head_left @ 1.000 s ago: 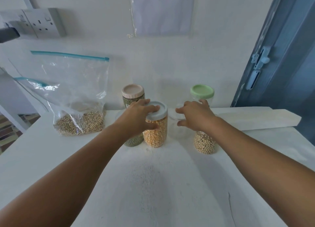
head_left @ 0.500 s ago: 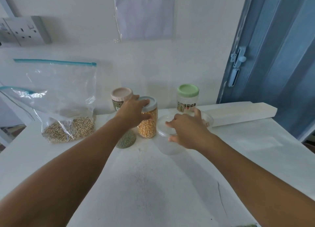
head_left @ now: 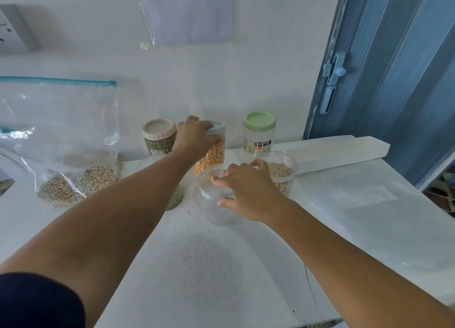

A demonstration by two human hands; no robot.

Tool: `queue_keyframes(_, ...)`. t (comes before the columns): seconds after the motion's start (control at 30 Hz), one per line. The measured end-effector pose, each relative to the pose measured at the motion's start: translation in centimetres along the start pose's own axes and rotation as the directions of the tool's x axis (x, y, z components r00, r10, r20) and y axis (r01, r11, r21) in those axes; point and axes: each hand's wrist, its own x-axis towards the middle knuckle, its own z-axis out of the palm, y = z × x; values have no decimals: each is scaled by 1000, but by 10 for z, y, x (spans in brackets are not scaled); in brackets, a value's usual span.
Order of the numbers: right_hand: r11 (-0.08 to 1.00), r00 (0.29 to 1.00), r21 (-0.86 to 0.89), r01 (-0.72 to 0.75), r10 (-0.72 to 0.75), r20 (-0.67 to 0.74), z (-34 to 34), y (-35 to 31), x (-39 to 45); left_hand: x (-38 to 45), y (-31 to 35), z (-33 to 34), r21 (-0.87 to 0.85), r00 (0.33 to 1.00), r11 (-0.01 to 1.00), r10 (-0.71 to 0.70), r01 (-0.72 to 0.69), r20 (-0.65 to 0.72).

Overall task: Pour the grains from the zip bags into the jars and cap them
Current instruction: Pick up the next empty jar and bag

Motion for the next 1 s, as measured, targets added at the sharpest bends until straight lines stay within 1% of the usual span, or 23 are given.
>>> queue_keyframes(0.13, 999, 999, 33, 22, -21, -32, 5, 1, 1, -6, 0, 9, -28, 994, 999, -19, 16, -109)
queue_keyframes(0.2, 998, 998, 45, 34, -32, -45, 7, 1, 2, -11, 6, 16, -3, 984, 999, -52, 53, -168)
queue_keyframes(0.27, 997, 998, 54, 46, -43, -49, 8, 2, 4, -15, 14, 20, 42, 979, 995, -78, 87, -189)
queue_keyframes(0.37, 996, 997, 60, 64, -61, -49, 10, 3, 6, -14, 21, 19, 75, 979, 990, -101, 115, -174)
queue_keyframes(0.47, 996, 996, 58, 74, -71, -46, 11, 3, 8, -12, 23, 14, 89, 986, 987, -120, 131, -120)
queue_keyframes(0.57, 996, 996, 57, 74, -71, -46, 14, 4, 8, -12, 19, 4, 166, 996, 982, -83, 87, -31)
queue_keyframes(0.63, 995, 997, 70, 70, -68, -40, 14, 4, 10, -13, 11, -6, 158, 999, 987, -42, 37, 29)
queue_keyframes(0.7, 995, 997, 78, 68, -66, -31, 15, 4, 10, -21, 1, -18, 101, 996, 995, 10, -18, 83)
queue_keyframes(0.73, 995, 998, 80, 67, -65, -26, 14, 3, 10, -28, -4, -22, 40, 995, 998, 37, -40, 88)
queue_keyframes(0.8, 995, 998, 81, 63, -63, -7, 13, 4, 10, -49, -15, -29, -145, 998, 988, 65, -62, 17)
queue_keyframes(0.87, 995, 998, 82, 60, -62, 17, 12, 3, 12, -76, -27, -30, -316, 998, 948, 28, -45, -59)
queue_keyframes(0.9, 995, 997, 81, 62, -64, 30, 11, 2, 13, -91, -35, -30, -367, 999, 930, 11, -29, -51)
queue_keyframes(0.93, 995, 997, 81, 64, -68, 40, 10, 0, 15, -106, -41, -30, -403, 1000, 915, 9, -14, -14)
queue_keyframes(1.0, 993, 996, 88, 73, -78, 47, 9, -4, 18, -137, -56, -25, -440, 994, 898, 48, 2, 101)
